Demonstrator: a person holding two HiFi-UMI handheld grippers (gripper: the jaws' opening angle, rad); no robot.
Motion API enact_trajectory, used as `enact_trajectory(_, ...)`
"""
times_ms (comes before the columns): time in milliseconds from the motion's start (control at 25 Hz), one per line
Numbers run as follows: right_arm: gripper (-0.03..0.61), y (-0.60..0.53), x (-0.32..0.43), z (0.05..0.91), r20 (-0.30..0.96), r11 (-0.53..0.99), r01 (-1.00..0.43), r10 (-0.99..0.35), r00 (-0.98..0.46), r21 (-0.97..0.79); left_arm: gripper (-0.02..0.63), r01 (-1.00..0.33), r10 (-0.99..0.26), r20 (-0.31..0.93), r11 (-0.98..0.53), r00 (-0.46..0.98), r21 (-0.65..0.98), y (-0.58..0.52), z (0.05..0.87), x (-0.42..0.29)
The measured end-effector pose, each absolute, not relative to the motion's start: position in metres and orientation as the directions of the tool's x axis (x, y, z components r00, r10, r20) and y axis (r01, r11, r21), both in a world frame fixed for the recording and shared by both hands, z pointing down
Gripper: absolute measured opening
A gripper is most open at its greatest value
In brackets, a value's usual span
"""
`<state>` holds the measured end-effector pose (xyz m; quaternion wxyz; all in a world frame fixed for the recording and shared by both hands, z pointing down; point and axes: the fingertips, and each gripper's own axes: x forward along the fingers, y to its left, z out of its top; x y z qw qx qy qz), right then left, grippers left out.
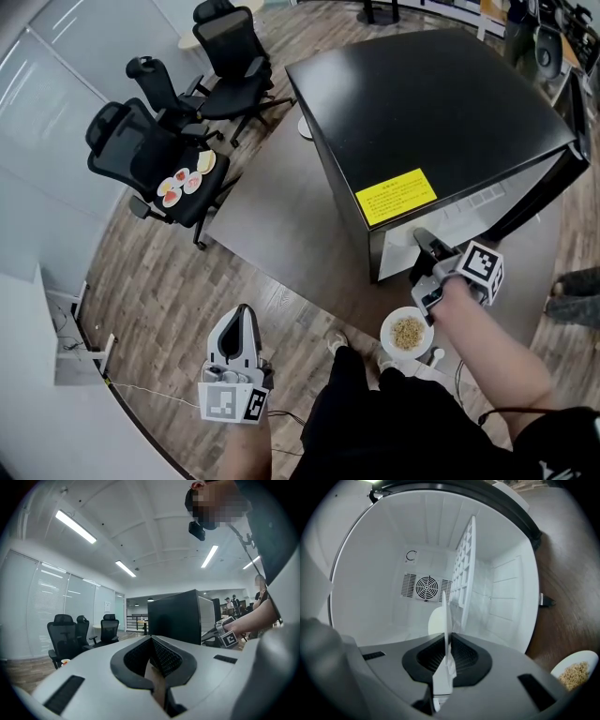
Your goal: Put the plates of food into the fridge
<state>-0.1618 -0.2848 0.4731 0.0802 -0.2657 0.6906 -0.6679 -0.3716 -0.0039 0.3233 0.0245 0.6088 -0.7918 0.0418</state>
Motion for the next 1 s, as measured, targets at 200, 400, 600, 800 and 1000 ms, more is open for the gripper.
enact_trajectory(200,0.020,-0.290,-0.171,0.472,0.249,-0.028,-0.269,-0.478,-0.842,-0.963,0.003,-0.967,-0.963,0.087,0.253,-0.256,-0.038,-0.010,0.323,-0.384)
enact_trajectory(400,0.034,-0.297,-0.171,0.466,0.317,0.091,-0.401,-0.463,-0.828,-0.912,0.003,-0.968,-0.964,0.084,0.248,-0.251,-0.037,-0.018,0.323,-0.390)
enact_trajectory(600,0.095,-0.295,-0.172,0.460,0.358,0.205,-0.483,-0.447,-0.820,-0.851,0.003,-0.974,-0.970,0.088,0.226,-0.228,-0.033,-0.026,0.327,-0.389)
enact_trajectory(800,0.160,-0.287,-0.177,0.452,0.387,0.231,-0.504,-0.408,-0.827,-0.833,0.003,-0.980,-0.976,0.097,0.196,-0.197,-0.025,-0.033,0.323,-0.388)
enact_trajectory(1000,0.166,-0.284,-0.174,0.451,0.385,0.202,-0.486,-0.392,-0.836,-0.850,0.003,-0.981,-0.977,0.090,0.192,-0.194,-0.033,-0.034,0.316,-0.384)
